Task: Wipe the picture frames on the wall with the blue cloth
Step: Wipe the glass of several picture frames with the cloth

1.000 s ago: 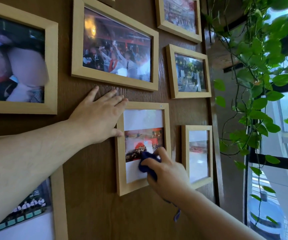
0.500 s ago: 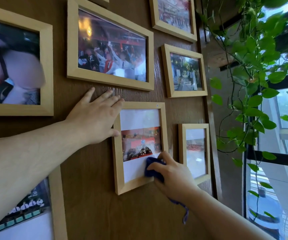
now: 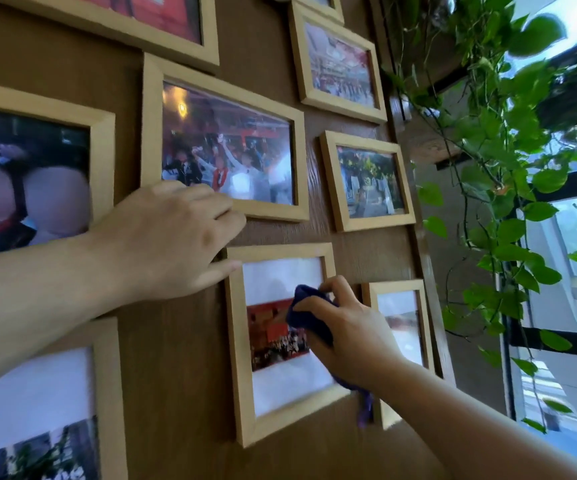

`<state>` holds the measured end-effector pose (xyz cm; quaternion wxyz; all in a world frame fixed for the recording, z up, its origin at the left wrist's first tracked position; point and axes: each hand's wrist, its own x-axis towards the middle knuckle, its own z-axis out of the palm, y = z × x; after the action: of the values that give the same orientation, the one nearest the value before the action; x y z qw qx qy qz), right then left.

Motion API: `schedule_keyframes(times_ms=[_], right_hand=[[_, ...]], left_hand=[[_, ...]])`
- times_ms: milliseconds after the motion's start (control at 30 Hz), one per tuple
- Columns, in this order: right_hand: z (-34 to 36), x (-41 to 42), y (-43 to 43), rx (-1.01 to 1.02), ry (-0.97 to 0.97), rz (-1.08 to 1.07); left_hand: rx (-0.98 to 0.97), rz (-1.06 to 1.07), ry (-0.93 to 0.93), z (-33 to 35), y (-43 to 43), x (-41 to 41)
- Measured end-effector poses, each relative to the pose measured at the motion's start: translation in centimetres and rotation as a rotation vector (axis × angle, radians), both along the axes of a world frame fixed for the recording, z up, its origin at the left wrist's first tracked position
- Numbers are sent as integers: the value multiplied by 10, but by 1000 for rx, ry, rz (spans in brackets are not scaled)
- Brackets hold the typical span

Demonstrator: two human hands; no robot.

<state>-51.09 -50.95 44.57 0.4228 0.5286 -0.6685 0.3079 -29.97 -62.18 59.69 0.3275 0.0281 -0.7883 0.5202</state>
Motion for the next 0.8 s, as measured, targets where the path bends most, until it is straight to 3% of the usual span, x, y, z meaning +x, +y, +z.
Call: schedule_keyframes(times_ms=[267, 400, 600, 800], right_hand=[[144, 41, -26, -263, 119, 128], [205, 51, -42, -341, 96, 202], [242, 76, -78, -361, 170, 170], [248, 76, -90, -346, 233, 125]], left_hand=[[-16, 88, 206, 57, -16, 20], [73, 287, 284, 70, -25, 26], [167, 461, 296, 66, -36, 26], [172, 346, 341, 64, -46, 26]])
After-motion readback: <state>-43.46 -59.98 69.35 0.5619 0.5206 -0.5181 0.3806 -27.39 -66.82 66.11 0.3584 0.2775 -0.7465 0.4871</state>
